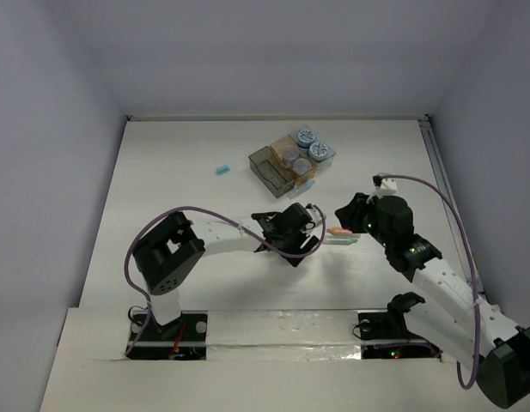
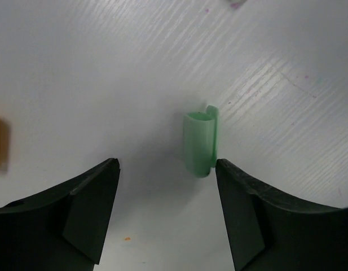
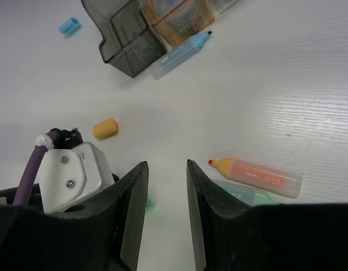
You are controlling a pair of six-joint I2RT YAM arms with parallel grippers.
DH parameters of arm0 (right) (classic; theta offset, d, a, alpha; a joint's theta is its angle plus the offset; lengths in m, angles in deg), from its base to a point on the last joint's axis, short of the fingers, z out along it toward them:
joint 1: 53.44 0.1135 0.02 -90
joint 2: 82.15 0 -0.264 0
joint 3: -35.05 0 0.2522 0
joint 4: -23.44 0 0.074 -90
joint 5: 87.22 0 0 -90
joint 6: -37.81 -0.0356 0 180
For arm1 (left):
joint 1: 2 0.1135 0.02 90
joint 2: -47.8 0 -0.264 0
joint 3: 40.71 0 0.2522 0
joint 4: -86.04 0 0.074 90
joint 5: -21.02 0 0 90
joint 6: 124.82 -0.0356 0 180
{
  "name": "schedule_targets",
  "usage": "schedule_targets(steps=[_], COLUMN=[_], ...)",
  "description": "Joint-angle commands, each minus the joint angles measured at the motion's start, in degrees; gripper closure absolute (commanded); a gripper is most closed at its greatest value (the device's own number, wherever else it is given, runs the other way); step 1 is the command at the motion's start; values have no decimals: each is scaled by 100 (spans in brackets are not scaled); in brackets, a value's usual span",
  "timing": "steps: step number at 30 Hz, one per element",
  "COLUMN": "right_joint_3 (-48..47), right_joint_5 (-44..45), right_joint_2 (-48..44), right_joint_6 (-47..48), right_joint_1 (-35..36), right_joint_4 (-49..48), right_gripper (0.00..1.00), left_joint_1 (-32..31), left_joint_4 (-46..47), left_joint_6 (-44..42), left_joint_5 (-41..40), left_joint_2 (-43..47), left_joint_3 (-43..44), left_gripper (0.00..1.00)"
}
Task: Sort the stationery into containers
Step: Place the pen cap at the center of the board, then pick up the pen from the center of the board.
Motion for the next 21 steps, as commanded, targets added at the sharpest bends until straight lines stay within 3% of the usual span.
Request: schedule_targets(steps=[1, 6, 9, 10, 15, 21], right_joint_3=[-237, -333, -535, -623, -957, -1072], right_joint_5=[422, 994, 1338, 1416, 1496, 1602], right_joint_2=[-325, -878, -1335, -1423, -1951, -2346], right_joint_6=[-63, -108, -55, -64, -46, 24], right_joint_1=[23, 23, 23, 23, 23, 23], right_joint_4=[76, 436, 638, 700, 841, 1026], right_gripper=[60, 60, 96, 100, 100, 100], left_joint_1=[21, 21, -32, -111, -471, -472], left_joint_4=[59, 200, 516, 604, 771, 930], left_joint_6=[4, -22, -92, -171, -576, -1147], left_joint_5=[-345, -354, -293, -266, -504, -512], left_joint_2=[441, 784, 969, 951, 486, -340], left_joint_3=[-61, 62, 36, 132, 633, 1257], left_gripper=[33, 31, 41, 45, 47, 47])
